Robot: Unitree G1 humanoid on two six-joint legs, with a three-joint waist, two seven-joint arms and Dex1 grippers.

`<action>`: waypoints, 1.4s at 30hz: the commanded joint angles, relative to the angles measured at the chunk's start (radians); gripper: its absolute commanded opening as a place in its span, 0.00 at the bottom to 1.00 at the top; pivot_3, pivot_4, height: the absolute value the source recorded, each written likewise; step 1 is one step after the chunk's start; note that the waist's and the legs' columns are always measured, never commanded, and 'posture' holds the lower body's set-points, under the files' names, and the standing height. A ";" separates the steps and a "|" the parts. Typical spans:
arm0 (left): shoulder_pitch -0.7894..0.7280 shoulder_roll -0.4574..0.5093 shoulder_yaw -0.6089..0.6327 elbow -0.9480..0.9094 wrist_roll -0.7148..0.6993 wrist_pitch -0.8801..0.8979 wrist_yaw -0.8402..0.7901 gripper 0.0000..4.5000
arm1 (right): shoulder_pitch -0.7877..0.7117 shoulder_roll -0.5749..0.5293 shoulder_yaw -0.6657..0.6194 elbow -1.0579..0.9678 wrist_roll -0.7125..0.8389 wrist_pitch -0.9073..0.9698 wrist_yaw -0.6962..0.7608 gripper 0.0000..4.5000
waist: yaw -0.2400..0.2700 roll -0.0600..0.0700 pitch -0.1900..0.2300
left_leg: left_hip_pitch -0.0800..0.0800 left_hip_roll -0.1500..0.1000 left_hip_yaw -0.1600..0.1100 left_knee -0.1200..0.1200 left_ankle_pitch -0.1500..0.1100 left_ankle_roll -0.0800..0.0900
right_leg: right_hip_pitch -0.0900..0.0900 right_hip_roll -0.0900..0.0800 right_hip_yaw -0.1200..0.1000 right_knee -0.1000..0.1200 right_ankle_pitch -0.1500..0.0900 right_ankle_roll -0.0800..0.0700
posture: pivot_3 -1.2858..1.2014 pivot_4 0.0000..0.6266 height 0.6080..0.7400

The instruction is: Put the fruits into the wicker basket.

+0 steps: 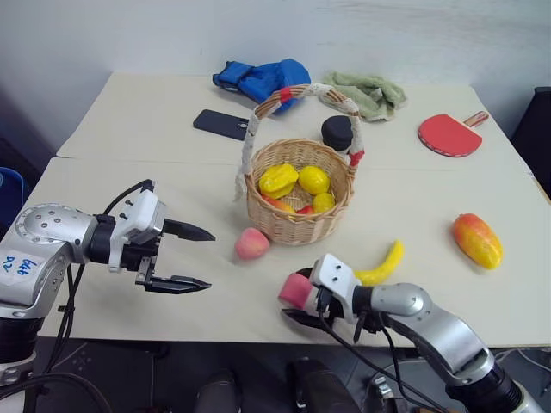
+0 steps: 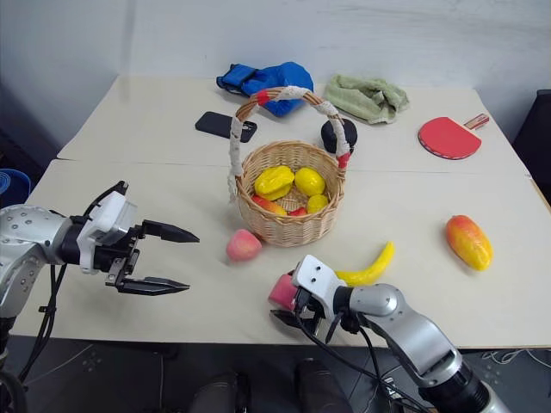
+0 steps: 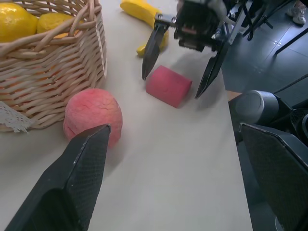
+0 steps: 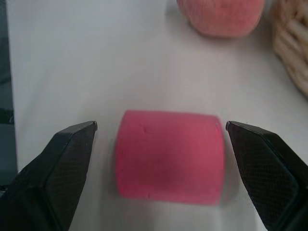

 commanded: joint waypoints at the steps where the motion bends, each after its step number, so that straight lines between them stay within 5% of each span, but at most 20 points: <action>1: -0.040 0.012 0.012 -0.018 -0.022 0.000 -0.006 1.00 | -0.003 0.026 0.009 0.065 -0.047 -0.019 -0.022 1.00 | 0.000 -0.001 -0.001 | 0.000 0.000 0.000 0.000 0.000 0.000 | 0.000 0.000 0.000 0.001 0.000 0.000 | 0.52 0.24 1.00; 4: -0.053 0.003 0.013 -0.014 -0.032 0.009 -0.001 1.00 | 0.014 0.045 -0.030 0.062 -0.026 -0.039 -0.011 0.86 | -0.003 -0.002 -0.001 | 0.001 0.000 0.000 0.000 0.000 0.001 | 0.000 0.000 0.000 0.003 0.000 0.000 | 0.52 0.24 1.00; 9: -0.075 -0.028 -0.002 -0.007 -0.048 0.015 0.007 1.00 | 0.080 0.020 -0.107 0.000 0.035 -0.087 0.054 0.50 | 0.002 -0.002 -0.001 | 0.001 0.000 0.000 0.000 0.000 0.001 | 0.000 0.000 0.000 0.004 0.000 0.000 | 0.52 0.24 1.00; 15: -0.127 -0.120 -0.037 -0.019 -0.084 0.041 0.038 1.00 | 0.223 0.019 -0.577 -0.184 0.459 0.016 0.037 0.40 | 0.014 -0.001 -0.001 | 0.000 0.000 -0.001 0.001 0.000 0.001 | 0.001 0.000 -0.001 0.003 0.000 0.000 | 0.52 0.24 1.00; 19: -0.152 -0.185 -0.053 -0.048 -0.123 0.076 0.075 1.00 | 0.386 -0.025 -1.008 -0.164 0.597 0.087 -0.062 0.40 | 0.026 -0.002 -0.001 | 0.001 0.000 -0.002 0.002 0.000 0.001 | 0.003 0.000 -0.002 0.002 0.000 0.000 | 0.52 0.24 1.00; 23: -0.163 -0.226 -0.080 -0.044 -0.114 0.060 0.080 1.00 | 0.597 -0.041 -1.306 -0.024 0.492 0.047 -0.072 0.40 | 0.034 -0.001 -0.001 | 0.001 -0.001 -0.002 0.000 0.000 0.001 | 0.003 0.000 -0.001 -0.001 0.000 0.000 | 0.52 0.24 1.00; 27: -0.180 -0.252 -0.099 -0.032 -0.100 0.049 0.089 1.00 | 0.688 -0.010 -1.301 0.142 0.342 -0.085 -0.072 0.40 | 0.020 -0.002 -0.001 | 0.002 -0.001 -0.001 -0.003 0.000 0.001 | 0.004 0.002 0.001 -0.004 0.000 0.001 | 0.52 0.24 1.00; 33: -0.186 -0.260 -0.120 -0.002 -0.058 0.023 0.107 1.00 | 0.575 0.012 -1.183 0.334 0.244 -0.186 -0.099 0.40 | -0.010 0.001 0.000 | 0.009 -0.001 0.003 -0.006 0.001 0.001 | 0.007 0.003 0.005 -0.003 0.001 0.001 | 0.52 0.24 1.00; 40: -0.149 -0.251 -0.094 0.026 -0.015 -0.001 0.151 1.00 | 0.566 -0.010 -1.186 0.351 0.226 -0.176 -0.117 0.93 | 0.007 0.006 0.002 | 0.015 -0.001 0.002 -0.007 0.000 0.000 | 0.015 0.003 0.004 -0.007 0.000 0.002 | 0.52 0.24 1.00; 42: -0.121 -0.240 -0.065 0.027 -0.011 0.002 0.177 1.00 | 0.589 -0.035 -1.231 0.286 0.249 -0.161 -0.099 0.99 | 0.007 0.007 0.002 | 0.015 -0.001 0.002 -0.007 0.000 0.000 | 0.016 0.003 0.004 -0.008 0.000 0.002 | 0.52 0.24 1.00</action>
